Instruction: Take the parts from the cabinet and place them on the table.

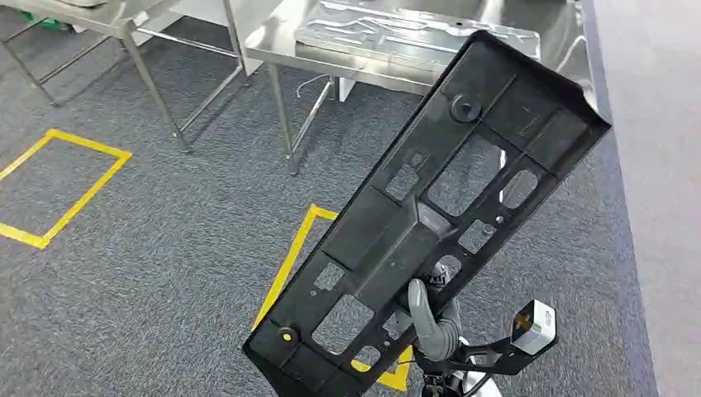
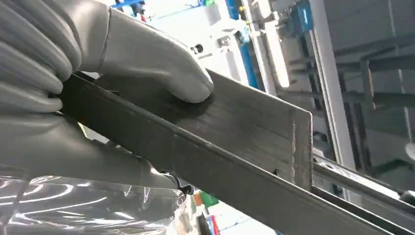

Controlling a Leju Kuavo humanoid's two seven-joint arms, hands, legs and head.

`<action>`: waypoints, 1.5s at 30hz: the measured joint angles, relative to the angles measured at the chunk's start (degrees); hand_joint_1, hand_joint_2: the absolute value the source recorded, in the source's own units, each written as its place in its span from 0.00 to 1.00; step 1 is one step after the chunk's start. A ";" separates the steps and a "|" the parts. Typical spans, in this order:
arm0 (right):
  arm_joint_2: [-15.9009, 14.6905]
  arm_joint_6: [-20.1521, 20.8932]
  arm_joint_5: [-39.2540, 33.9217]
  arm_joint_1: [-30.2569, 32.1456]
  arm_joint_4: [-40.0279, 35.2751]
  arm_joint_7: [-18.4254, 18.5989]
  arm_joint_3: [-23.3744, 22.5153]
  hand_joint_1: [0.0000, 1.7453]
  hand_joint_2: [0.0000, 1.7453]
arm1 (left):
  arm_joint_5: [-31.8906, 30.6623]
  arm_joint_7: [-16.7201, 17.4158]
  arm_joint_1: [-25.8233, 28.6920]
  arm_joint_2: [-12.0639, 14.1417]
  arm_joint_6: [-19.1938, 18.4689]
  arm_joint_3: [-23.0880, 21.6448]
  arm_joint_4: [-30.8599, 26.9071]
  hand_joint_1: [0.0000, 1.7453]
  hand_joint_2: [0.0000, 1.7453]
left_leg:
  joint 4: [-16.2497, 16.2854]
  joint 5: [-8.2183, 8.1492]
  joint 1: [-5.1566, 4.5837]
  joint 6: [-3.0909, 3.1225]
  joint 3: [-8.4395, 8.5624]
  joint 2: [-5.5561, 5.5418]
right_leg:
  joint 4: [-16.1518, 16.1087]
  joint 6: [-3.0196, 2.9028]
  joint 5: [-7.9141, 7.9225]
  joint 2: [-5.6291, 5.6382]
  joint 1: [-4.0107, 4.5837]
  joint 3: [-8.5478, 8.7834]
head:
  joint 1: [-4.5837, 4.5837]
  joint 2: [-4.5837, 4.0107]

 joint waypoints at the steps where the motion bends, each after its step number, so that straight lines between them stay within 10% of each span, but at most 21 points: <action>1: 0.02 0.04 0.02 0.08 -0.04 0.04 0.00 1.00 1.00 | -0.02 -0.07 -0.17 0.00 0.00 0.00 0.00 0.00 1.00 | 0.62 -0.49 0.29 -0.36 -0.02 -1.81 | -0.78 -0.23 0.53 0.72 -0.97 0.74 | 0.00 0.00; 3: 0.13 0.07 0.02 -0.29 -0.07 0.02 -0.02 1.00 1.00 | -0.18 -0.11 -0.11 0.00 0.00 0.00 0.00 0.00 1.00 | 6.02 -3.81 0.33 -0.47 -2.33 -6.54 | -0.97 -0.70 0.58 2.00 -1.01 0.96 | 0.00 0.00; 6: 0.15 -0.07 0.02 0.18 -0.11 0.02 -0.15 1.00 1.00 | -0.33 -0.07 0.32 0.00 -0.02 -0.07 0.00 0.00 1.00 | 17.98 -7.97 0.36 -0.86 -8.82 -7.51 | -0.75 -0.95 0.40 4.75 -0.86 0.96 | 0.00 0.00; 10: 0.15 -0.07 0.20 0.85 -0.31 0.04 -0.44 1.00 1.00 | -0.59 0.04 0.08 0.00 -0.07 -0.11 0.00 0.00 1.00 | 4.57 1.67 0.51 -0.61 -3.67 -8.83 | 0.06 -0.40 -0.26 8.48 -1.03 1.43 | 0.00 0.00; 12: 0.15 -0.07 0.28 0.88 -0.55 0.09 -0.66 1.00 1.00 | -0.61 0.18 0.08 0.02 -0.07 -0.17 0.00 0.00 1.00 | 0.75 1.05 0.94 -0.20 -2.23 -13.19 | 0.94 0.24 -0.55 9.98 -1.02 0.71 | 0.00 0.00; 16: 0.15 -0.04 0.33 1.15 -0.78 0.09 -0.94 1.00 1.00 | -0.35 0.74 -0.13 0.04 -0.11 -0.37 0.00 0.00 1.00 | 0.43 1.45 1.07 1.22 -2.02 -10.69 | 0.58 1.77 -0.24 12.10 -1.43 0.04 | 0.00 0.00; 18: 0.15 -0.04 0.42 0.85 -0.90 0.22 -0.98 1.00 1.00 | -0.33 0.81 -0.42 0.11 -0.13 -0.42 0.02 0.00 1.00 | 0.02 1.52 0.85 1.70 -1.64 -9.30 | 4.57 2.22 -2.63 5.16 -1.11 -1.87 | 0.04 0.00; 20: 0.20 -0.04 0.42 0.53 -0.90 0.55 -0.96 1.00 1.00 | -0.26 0.85 -0.13 0.15 -0.15 -0.46 0.02 0.00 1.00 | 0.04 1.35 0.65 1.86 -1.56 -7.60 | 13.79 2.64 -6.58 3.34 -1.38 -6.81 | 0.04 0.00; 22: 0.17 -0.04 0.42 0.60 -0.85 0.77 -1.01 1.00 1.00 | -0.13 0.98 0.16 0.18 -0.13 -0.48 0.02 0.00 1.00 | 0.09 0.98 0.65 1.74 -1.38 -5.93 | 18.12 2.92 -6.61 3.01 -1.63 -9.58 | 0.02 0.00; 25: 0.22 -0.04 0.42 0.58 -0.87 0.81 -1.03 1.00 1.00 | -0.13 0.98 -0.09 0.15 -0.13 -0.48 0.02 0.00 1.00 | 0.09 0.23 0.66 1.17 -0.31 -4.86 | 6.07 2.69 0.43 2.31 -1.71 -3.55 | 0.04 0.00; 27: 0.28 -0.28 0.42 0.47 -0.90 0.74 -1.03 1.00 1.00 | -0.07 0.96 -0.39 0.11 -0.13 -0.48 0.00 0.00 1.00 | 0.32 -0.35 0.16 0.56 -0.11 -4.52 | 0.57 1.95 0.70 0.93 -1.00 -0.61 | 0.04 0.00; 31: 0.35 -0.42 0.46 0.45 -0.96 0.72 -1.22 1.00 1.00 | 0.26 0.98 -0.50 0.09 -0.15 -0.48 0.02 0.00 1.00 | -0.16 -0.67 0.35 -0.65 0.54 -4.17 | 0.15 0.43 0.72 1.74 -1.16 -0.48 | 0.02 0.00; 32: 0.46 -0.39 0.48 0.42 -0.94 0.70 -1.29 1.00 1.00 | 0.26 0.98 -0.55 0.11 -0.15 -0.48 0.02 0.00 1.00 | 0.76 -1.31 0.59 -0.83 0.38 -5.61 | -0.16 0.18 0.78 1.86 -1.30 -0.08 | 0.04 0.00; 35: 0.70 -0.37 0.48 -0.03 -0.92 0.63 -1.40 1.00 1.00 | 0.35 1.03 -0.35 0.15 -0.09 -0.48 0.02 0.00 1.00 | 13.61 -7.25 0.59 -1.05 -6.23 -7.43 | -0.21 -1.02 0.08 2.42 -1.09 0.21 | 0.02 0.00; 37: 0.72 -0.37 0.48 -0.01 -0.81 0.63 -1.42 1.00 1.00 | 0.59 1.05 -0.15 0.15 0.04 -0.48 0.02 0.00 1.00 | 18.64 -7.29 0.59 -1.09 -9.67 -7.48 | -0.15 -1.25 -0.66 3.19 -0.85 0.54 | 0.02 0.00; 41: 0.74 -0.52 0.48 0.03 -0.77 0.44 -1.42 1.00 1.00 | 0.55 1.01 0.00 0.26 0.33 -0.48 0.02 0.00 1.00 | 3.34 3.22 0.38 0.21 -3.82 -7.84 | -0.07 -0.78 -2.26 3.99 -0.66 3.06 | 0.02 0.00; 45: 0.70 -1.25 0.90 -0.02 -0.77 0.15 -1.42 1.00 1.00 | 0.90 0.87 0.10 0.37 0.52 -0.50 0.02 0.00 1.00 | 0.49 1.36 -0.22 1.28 -2.55 -8.02 | 0.38 0.92 -2.10 4.31 -0.56 3.48 | 0.02 0.00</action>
